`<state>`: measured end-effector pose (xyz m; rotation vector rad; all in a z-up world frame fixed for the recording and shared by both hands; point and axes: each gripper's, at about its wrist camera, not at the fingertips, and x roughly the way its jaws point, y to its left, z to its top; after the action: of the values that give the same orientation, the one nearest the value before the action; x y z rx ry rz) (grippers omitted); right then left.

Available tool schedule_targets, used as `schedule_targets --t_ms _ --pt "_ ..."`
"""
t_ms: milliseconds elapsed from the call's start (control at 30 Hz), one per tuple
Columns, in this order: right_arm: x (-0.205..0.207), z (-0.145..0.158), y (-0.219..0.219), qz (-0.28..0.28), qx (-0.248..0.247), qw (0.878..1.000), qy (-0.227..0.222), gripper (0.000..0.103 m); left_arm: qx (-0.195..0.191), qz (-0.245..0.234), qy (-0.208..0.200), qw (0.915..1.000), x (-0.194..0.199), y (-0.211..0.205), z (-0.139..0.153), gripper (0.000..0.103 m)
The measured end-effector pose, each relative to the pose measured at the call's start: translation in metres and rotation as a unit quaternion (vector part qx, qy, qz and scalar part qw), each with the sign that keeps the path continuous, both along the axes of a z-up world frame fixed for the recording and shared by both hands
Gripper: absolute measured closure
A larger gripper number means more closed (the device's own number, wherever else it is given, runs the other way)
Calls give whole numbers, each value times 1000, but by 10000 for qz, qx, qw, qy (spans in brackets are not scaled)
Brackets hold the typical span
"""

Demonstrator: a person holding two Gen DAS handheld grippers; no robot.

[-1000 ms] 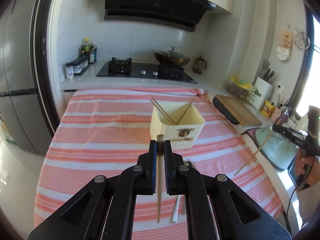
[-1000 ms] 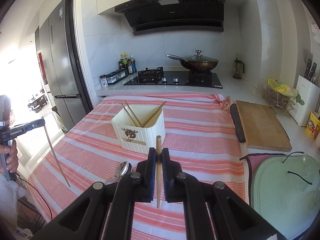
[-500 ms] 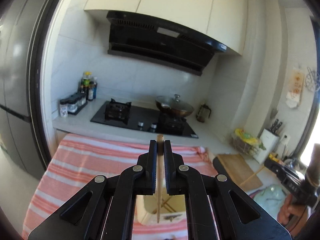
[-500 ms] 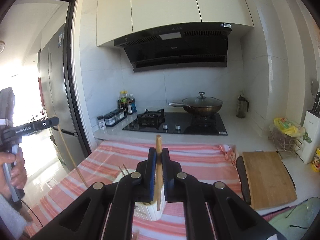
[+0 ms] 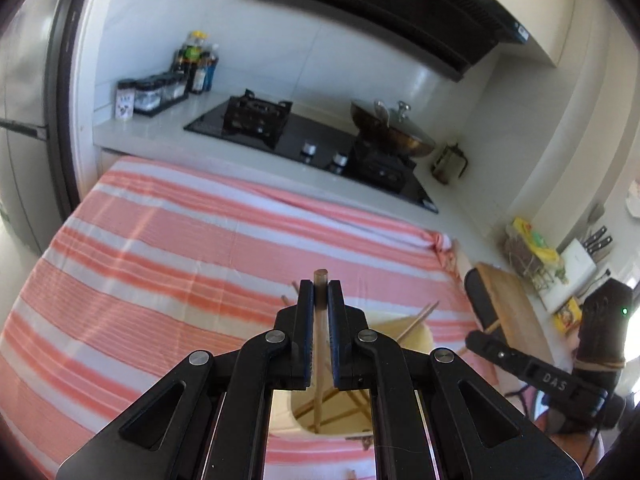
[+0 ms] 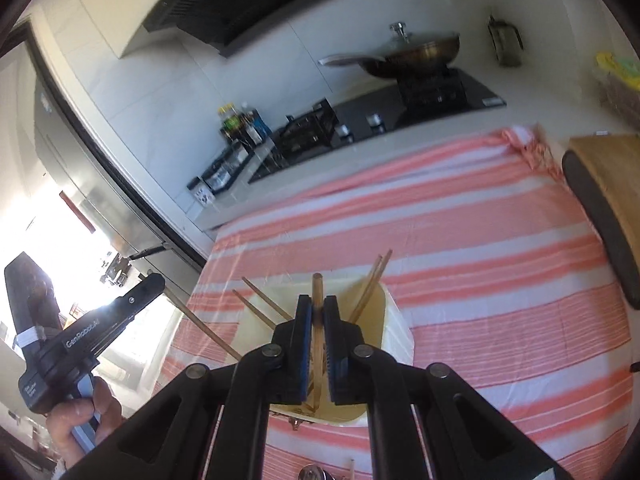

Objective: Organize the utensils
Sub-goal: 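Lift the left tool's chopstick into the white basket and release while the right tool does likewise, then withdraw both open tools from the basket back over the table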

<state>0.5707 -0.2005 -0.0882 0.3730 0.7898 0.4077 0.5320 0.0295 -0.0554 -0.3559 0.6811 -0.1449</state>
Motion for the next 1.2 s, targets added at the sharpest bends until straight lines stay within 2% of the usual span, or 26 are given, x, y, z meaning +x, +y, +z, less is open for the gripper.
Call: schedule_targets --t_ms 67,133,167,200,267,300,400,533,667,733,800,867,933,1033,1200 --pt "9 -16 8 43 -77 9998 189 95 -13 -154 197 9997 2 -4 -12 97" --pt "12 -22 13 54 -292 9994 164 92 0 -318 354 9989 0 -6 -19 90" --pt "12 -22 17 99 -405 9991 72 91 16 -416 415 9983 -3 -6 -21 77" --pt "11 -21 20 158 -564 9983 -5 88 57 -481 460 9978 -7 -7 -22 57" --pt "6 -18 25 253 -749 9968 -138 55 181 -530 449 9974 -20 -5 -23 42" --pt "0 -16 24 249 -788 9963 -216 50 253 -575 448 9970 -28 -3 -24 38" --pt "-24 -13 14 243 -914 9950 -332 50 454 -719 647 9943 -58 10 -36 30" --pt "-79 -26 -5 306 -1352 9895 -410 50 830 -821 1024 9879 -112 27 -72 27" --pt "-160 -67 -28 287 -1935 9803 -286 50 1181 -457 1097 9859 -169 49 -114 25" --pt "-197 -92 -38 154 -2227 9745 -230 50 1066 -140 1162 9874 -191 58 -133 24" --pt "-226 -115 -48 -39 -2366 9716 -85 50 765 25 1215 9896 -203 64 -146 24" --pt "-246 -133 -56 -177 -2381 9710 63 49 640 125 1230 9903 -209 64 -155 24" --pt "-259 -146 -59 -255 -2442 9693 142 50 760 222 1201 9896 -211 59 -160 24" --pt "-269 -158 -64 -389 -2584 9651 190 50 989 126 1036 9896 -211 47 -160 24" --pt "-278 -166 -72 -531 -2546 9655 136 49 1293 -2 961 9869 -211 36 -163 24"
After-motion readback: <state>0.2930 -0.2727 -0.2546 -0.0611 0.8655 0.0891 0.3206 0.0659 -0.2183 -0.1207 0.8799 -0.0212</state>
